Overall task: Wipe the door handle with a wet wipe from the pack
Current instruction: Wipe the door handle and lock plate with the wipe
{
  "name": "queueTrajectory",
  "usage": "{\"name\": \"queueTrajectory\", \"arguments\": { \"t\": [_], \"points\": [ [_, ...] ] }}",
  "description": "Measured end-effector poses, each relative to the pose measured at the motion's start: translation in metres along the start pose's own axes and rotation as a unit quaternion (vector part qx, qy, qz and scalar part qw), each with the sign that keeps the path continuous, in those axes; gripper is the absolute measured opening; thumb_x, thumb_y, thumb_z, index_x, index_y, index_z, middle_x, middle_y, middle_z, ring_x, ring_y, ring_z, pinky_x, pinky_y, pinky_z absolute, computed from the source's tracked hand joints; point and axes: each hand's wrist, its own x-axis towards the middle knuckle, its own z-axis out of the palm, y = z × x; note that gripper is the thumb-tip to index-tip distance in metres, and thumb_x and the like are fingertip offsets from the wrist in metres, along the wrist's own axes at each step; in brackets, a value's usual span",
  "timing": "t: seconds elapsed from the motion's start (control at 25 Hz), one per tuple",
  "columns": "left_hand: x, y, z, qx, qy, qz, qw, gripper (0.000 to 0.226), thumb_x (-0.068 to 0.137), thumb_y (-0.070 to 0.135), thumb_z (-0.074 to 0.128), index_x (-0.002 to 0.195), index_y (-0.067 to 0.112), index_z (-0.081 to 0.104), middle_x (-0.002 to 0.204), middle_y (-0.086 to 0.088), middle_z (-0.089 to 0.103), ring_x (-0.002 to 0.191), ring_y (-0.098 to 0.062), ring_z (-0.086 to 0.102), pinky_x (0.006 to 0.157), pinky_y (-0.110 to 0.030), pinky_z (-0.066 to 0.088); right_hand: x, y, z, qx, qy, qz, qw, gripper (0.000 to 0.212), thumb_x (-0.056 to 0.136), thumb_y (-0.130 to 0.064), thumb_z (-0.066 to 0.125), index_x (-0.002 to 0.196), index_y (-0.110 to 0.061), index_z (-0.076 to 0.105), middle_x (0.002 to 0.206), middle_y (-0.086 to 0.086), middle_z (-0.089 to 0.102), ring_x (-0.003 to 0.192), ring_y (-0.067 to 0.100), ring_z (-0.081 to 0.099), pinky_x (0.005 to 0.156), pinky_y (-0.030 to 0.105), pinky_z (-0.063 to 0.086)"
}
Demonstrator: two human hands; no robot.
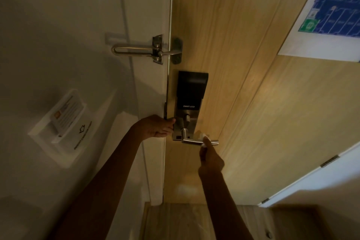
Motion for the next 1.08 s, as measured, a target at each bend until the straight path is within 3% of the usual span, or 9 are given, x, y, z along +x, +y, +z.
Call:
{"name": "queueTrajectory", "arguments": {
  "t": [0.16,0.4,0.6,0.68,0.76,0.88,0.96,1.08],
  "points": [
    [0.000,-0.001,0.000,-0.006,0.005,0.001,1.000,0.051,0.088,0.036,0.062,0.121,-0.003,0.058,0.125,-0.021,0.063,0.115,-0.024,0.062,0.096,-0.030,0.050,0.010,-0.003,-0.012,0.031,-0.031,-0.011,0.999,0.042,0.070,-0.022,0.083,0.103,-0.003,0.067,0.100,0.013,0.071,0.087,0.020,0.067,0.079,0.031,0.054],
    [0.002,0.000,0.002,-0.013,0.007,-0.006,1.000,0.055,0.088,0.038,0.062,0.125,-0.002,0.057,0.125,-0.019,0.063,0.115,-0.023,0.062,0.092,-0.028,0.051,-0.014,0.019,0.011,-0.035,-0.156,0.035,0.987,0.030,0.080,-0.024,0.074,0.105,-0.010,0.066,0.104,0.020,0.067,0.086,0.015,0.065,0.073,0.025,0.055],
    [0.005,-0.004,0.001,0.020,0.012,0.012,1.000,0.065,0.081,0.054,0.061,0.120,0.000,0.061,0.122,-0.017,0.065,0.109,-0.019,0.065,0.092,-0.028,0.053,-0.001,-0.013,-0.014,0.031,-0.136,0.044,0.989,0.029,0.085,-0.023,0.069,0.105,-0.003,0.064,0.098,0.009,0.066,0.083,0.013,0.063,0.055,0.016,0.054],
    [0.005,-0.005,0.001,0.031,0.015,0.018,0.999,0.073,0.077,0.062,0.060,0.119,0.001,0.060,0.121,-0.015,0.066,0.103,-0.016,0.066,0.085,-0.024,0.055,0.008,-0.024,-0.021,0.081,-0.091,0.015,0.992,0.031,0.080,-0.020,0.074,0.103,0.000,0.065,0.100,0.015,0.068,0.084,0.018,0.066,0.059,0.023,0.057],
    [0.003,-0.003,0.002,0.035,0.018,0.025,0.999,0.079,0.072,0.067,0.059,0.117,0.003,0.061,0.120,-0.015,0.066,0.097,-0.013,0.067,0.079,-0.021,0.056,0.010,-0.020,-0.017,0.057,-0.054,-0.004,0.997,0.026,0.077,-0.021,0.077,0.091,-0.003,0.066,0.095,0.016,0.069,0.082,0.021,0.067,0.068,0.031,0.058],
    [0.001,-0.001,0.004,0.037,0.011,0.029,0.999,0.075,0.070,0.068,0.055,0.112,0.007,0.063,0.119,-0.015,0.067,0.090,-0.009,0.068,0.076,-0.018,0.056,0.006,-0.010,-0.011,0.018,-0.099,0.006,0.995,0.024,0.078,-0.022,0.076,0.089,-0.003,0.065,0.094,0.015,0.068,0.089,0.024,0.065,0.083,0.036,0.054],
    [-0.001,0.000,0.005,0.044,0.012,0.031,0.998,0.079,0.071,0.069,0.053,0.115,0.004,0.061,0.120,-0.016,0.066,0.092,-0.010,0.068,0.077,-0.019,0.056,0.003,-0.017,-0.015,0.022,-0.119,-0.006,0.993,0.020,0.079,-0.016,0.075,0.092,-0.003,0.067,0.096,0.015,0.068,0.091,0.024,0.064,0.083,0.035,0.054],
    [-0.001,0.000,0.005,0.049,0.015,0.028,0.998,0.084,0.072,0.069,0.052,0.120,0.000,0.059,0.123,-0.018,0.064,0.104,-0.017,0.067,0.083,-0.022,0.056,0.011,-0.026,-0.024,-0.019,-0.050,-0.095,0.994,0.019,0.078,-0.015,0.077,0.091,-0.002,0.071,0.087,0.012,0.070,0.082,0.021,0.066,0.070,0.029,0.053]
  ]
}}
